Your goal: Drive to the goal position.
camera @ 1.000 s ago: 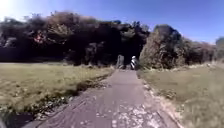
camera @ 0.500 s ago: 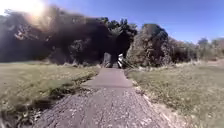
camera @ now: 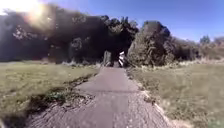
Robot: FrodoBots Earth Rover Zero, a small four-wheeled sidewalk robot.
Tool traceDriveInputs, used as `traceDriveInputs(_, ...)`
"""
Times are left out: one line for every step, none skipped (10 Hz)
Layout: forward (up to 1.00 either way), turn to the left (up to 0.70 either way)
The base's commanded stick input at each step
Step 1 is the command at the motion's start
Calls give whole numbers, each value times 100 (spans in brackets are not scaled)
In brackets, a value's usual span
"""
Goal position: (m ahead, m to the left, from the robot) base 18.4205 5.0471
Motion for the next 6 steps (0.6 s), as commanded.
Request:
traceDriveInputs(100, -13)
traceDriveInputs(100, -34)
traceDriveInputs(100, -37)
traceDriveInputs(100, 0)
traceDriveInputs(100, 0)
traceDriveInputs(100, 0)
